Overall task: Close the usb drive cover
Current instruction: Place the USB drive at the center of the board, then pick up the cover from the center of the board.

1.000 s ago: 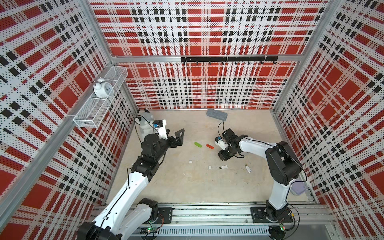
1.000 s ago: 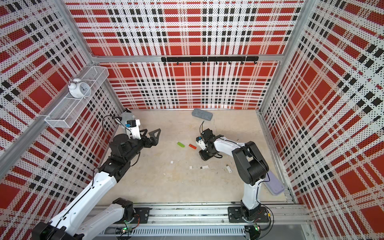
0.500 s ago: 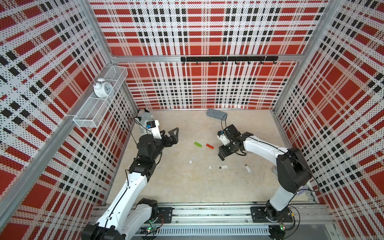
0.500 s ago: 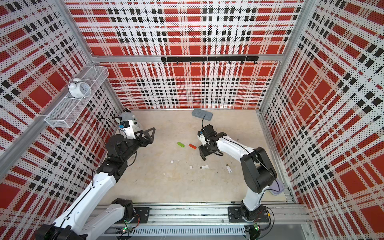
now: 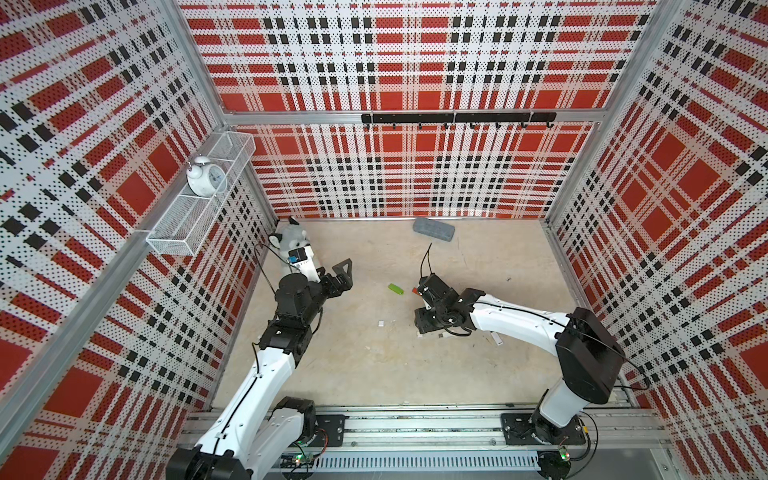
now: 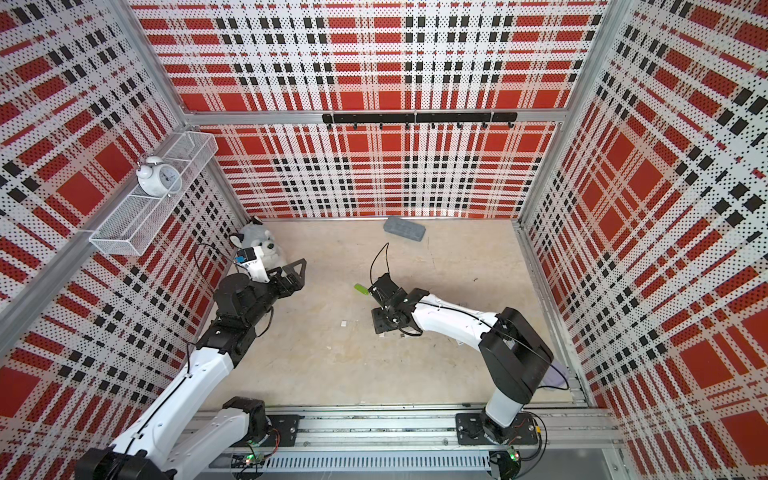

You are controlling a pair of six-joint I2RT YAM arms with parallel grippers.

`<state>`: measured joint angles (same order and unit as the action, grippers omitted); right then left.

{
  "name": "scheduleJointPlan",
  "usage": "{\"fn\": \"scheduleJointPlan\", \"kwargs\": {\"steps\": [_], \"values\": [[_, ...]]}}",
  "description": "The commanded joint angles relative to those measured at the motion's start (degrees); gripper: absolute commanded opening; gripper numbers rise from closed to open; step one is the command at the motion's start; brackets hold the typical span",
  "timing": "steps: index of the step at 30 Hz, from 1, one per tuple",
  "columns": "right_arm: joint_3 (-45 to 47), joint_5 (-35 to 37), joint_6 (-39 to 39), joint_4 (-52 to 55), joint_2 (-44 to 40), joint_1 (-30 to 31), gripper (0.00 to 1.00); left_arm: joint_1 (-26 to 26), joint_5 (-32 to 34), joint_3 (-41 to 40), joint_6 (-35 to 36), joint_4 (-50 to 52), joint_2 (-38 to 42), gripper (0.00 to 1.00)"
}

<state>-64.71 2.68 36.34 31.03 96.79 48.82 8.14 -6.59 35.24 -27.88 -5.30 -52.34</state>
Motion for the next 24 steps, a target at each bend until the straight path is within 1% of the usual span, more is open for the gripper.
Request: {"fn": "scheduleJointPlan", "kwargs": {"steps": [1, 5, 8, 11, 18, 24], "values": [[-2.1, 2.7, 4.8, 3.0, 3.3, 1.5, 0.54, -0.8, 0.3, -0.9, 0.0, -1.7, 0.7, 0.98], [-5.4, 4.4, 6.1, 6.4, 6.5, 3.0, 0.55, -0.9, -0.2, -0.9, 0.1, -1.4, 0.5, 0.98], [-7.1, 3.2, 6.3, 7.6, 8.7, 3.4, 0.54, -1.1, -0.2, -1.0, 0.4, -1.1, 0.8, 0.98], [-8.3, 3.7, 6.7, 8.7, 10.2, 4.1, 0.54, -1.5, -0.2, -1.2, 0.5, -0.9, 1.1, 0.98], [-10.1, 5.6, 6.6, 10.7, 13.1, 4.7, 0.5, -1.9, -0.7, -1.9, 0.7, -0.8, 1.7, 0.98], [-10.9, 5.5, 6.3, 11.0, 14.8, 4.9, 0.46, -2.1, -1.2, -1.9, 0.7, -0.9, 1.5, 0.98]]}}
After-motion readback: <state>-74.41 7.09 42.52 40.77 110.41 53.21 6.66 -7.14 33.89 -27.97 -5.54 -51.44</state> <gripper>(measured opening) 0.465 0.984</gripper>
